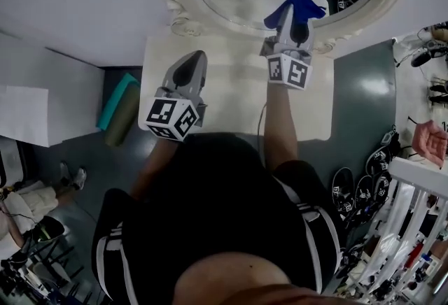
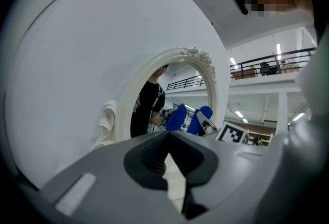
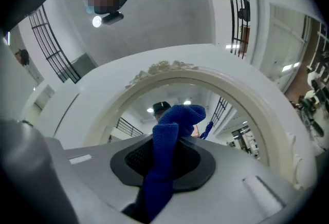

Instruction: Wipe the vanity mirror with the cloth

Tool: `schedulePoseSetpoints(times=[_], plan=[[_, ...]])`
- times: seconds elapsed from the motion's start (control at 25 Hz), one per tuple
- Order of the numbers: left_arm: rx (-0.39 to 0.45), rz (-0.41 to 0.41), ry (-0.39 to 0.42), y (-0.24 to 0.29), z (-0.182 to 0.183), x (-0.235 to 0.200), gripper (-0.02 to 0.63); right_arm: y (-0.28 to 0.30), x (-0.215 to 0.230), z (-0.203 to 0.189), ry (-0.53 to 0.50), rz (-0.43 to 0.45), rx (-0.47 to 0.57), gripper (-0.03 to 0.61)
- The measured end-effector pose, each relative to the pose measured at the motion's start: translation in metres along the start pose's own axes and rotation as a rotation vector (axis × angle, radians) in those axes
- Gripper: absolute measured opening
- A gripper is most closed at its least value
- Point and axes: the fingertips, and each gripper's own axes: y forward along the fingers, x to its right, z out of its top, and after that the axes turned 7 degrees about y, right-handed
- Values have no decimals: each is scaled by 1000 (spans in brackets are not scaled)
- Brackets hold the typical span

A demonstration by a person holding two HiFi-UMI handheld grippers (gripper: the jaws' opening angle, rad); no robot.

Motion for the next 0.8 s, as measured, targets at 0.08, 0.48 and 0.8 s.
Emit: schedulePoseSetpoints(times=[0.08, 0.48, 0.8], plan=[[-5, -17, 0, 7, -2, 2, 11, -12, 32, -1, -18, -78, -2, 74], [-41, -71, -1, 58, -12, 24, 11, -58, 166, -36, -9, -390, -29, 74], [-73, -64, 15, 87, -23, 28, 11, -58, 207, -65, 23, -438, -43, 74]])
